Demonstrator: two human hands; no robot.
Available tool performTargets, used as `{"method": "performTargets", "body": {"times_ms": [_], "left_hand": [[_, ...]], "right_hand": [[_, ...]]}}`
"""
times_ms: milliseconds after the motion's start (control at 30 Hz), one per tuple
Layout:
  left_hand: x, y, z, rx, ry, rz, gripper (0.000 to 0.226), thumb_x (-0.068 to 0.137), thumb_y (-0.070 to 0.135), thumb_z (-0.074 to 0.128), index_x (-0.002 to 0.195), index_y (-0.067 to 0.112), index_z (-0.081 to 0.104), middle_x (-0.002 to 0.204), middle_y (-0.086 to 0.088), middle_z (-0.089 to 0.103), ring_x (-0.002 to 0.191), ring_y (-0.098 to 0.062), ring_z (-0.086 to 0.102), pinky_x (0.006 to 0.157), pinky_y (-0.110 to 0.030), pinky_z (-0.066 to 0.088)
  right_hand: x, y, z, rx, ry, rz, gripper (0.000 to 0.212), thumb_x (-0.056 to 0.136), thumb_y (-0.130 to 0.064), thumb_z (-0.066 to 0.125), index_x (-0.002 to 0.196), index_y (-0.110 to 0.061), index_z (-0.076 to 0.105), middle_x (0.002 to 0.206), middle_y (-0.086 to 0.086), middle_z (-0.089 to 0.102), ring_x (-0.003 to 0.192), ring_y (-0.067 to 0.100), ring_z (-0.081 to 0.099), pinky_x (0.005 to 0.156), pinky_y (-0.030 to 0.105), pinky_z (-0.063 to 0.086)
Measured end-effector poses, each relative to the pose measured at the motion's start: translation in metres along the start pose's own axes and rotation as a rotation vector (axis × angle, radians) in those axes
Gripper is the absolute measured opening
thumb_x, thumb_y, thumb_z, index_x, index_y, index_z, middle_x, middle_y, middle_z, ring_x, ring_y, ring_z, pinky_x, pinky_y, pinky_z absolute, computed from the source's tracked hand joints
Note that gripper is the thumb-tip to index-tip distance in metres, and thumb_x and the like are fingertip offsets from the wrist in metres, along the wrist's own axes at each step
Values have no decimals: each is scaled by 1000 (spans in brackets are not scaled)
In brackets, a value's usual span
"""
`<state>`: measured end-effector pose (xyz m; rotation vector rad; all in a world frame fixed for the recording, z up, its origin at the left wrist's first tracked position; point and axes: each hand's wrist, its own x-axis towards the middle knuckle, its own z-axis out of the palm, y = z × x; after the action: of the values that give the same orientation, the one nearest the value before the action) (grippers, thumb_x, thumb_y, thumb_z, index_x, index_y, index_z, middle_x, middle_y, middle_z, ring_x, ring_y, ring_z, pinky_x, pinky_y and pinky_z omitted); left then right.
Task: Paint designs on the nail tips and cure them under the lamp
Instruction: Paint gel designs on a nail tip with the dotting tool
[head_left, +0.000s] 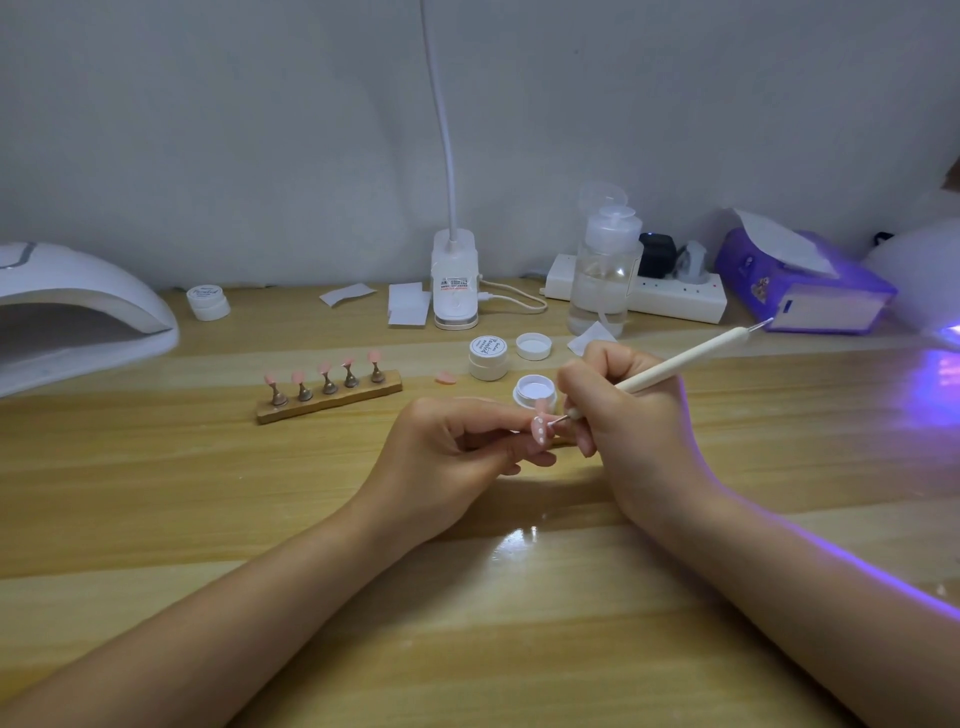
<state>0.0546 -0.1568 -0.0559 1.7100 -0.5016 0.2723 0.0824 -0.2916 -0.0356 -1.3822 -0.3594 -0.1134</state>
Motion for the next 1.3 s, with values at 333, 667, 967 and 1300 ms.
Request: {"method": "performTargets", "body": {"times_ms": [333,667,967,1300], "left_hand": [[0,-2,0,21,-7,3,23,75,3,64,96,13,68,78,5,72,71,-10,70,58,-17,51],[0,-1,0,13,-10,16,20,74,12,63,91,18,69,77,12,72,70,-9,70,57,-17,51],[-1,-1,0,19,-18,29,20,74,11,62,91,17,69,76,14,71,70,-9,70,57,-17,51],[0,-1,0,15,-16,28,20,74,12,62,91,19,69,76,13,71,70,-9,70,57,-17,51]], "right_hand": [[1,2,-1,-55,10,-17,46,73,7,51,40,-18,33,34,1,35,33,12,42,38,15,33],[-1,-2,2,-17,-9,1,40,75,12,48,46,-10,31,33,2,33,28,9,45,36,11,31],[-1,-2,2,1,-13,16,40,74,11,48,47,-11,31,34,4,32,30,13,47,35,15,33],[0,-1,2,-17,1,9,42,73,9,49,43,-15,32,34,5,34,31,13,47,35,16,33]]}}
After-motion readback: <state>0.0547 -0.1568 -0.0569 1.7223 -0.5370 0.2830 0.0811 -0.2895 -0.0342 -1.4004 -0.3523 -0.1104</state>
